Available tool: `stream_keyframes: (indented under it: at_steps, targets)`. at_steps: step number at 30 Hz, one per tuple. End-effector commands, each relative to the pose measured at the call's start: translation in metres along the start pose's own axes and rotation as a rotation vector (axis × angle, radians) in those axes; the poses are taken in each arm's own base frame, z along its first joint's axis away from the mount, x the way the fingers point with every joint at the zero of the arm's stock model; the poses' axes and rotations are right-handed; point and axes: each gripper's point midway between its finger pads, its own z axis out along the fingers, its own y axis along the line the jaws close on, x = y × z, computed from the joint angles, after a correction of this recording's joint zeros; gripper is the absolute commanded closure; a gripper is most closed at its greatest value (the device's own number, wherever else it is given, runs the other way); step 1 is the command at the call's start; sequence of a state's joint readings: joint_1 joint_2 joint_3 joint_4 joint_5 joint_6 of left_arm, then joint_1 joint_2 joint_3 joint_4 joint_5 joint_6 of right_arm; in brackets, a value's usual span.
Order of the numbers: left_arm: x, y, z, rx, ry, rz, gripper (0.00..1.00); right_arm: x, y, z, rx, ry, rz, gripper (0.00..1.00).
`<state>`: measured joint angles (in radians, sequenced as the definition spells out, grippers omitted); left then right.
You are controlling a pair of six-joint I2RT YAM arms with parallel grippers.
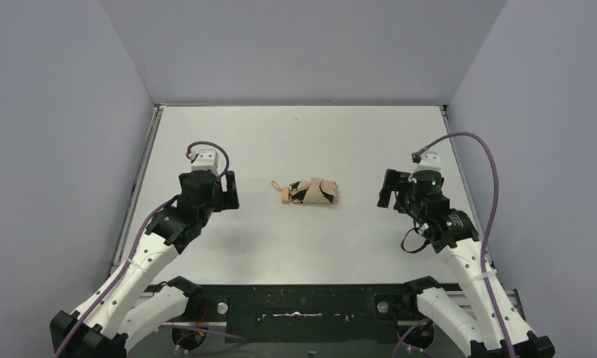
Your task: Put away the umbrella
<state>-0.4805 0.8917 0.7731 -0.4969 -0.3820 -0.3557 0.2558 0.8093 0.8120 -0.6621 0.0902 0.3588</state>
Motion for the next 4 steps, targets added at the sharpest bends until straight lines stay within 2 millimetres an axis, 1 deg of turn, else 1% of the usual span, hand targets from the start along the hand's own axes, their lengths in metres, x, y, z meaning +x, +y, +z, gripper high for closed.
stream_keyframes:
  at_steps: [1, 4]
  targets:
    - [-0.0124, -0.0032, -0.0027, 0.018, -0.073, -0.022, 0.16, -0.0153, 0.0013, 0.0004, -0.012, -0.08, -0.036, 0.0]
    - [-0.0143, -0.0013, -0.0037, 0.007, -0.078, -0.031, 0.12, -0.0152, -0.0023, 0.0003, 0.003, -0.085, -0.047, 0.0]
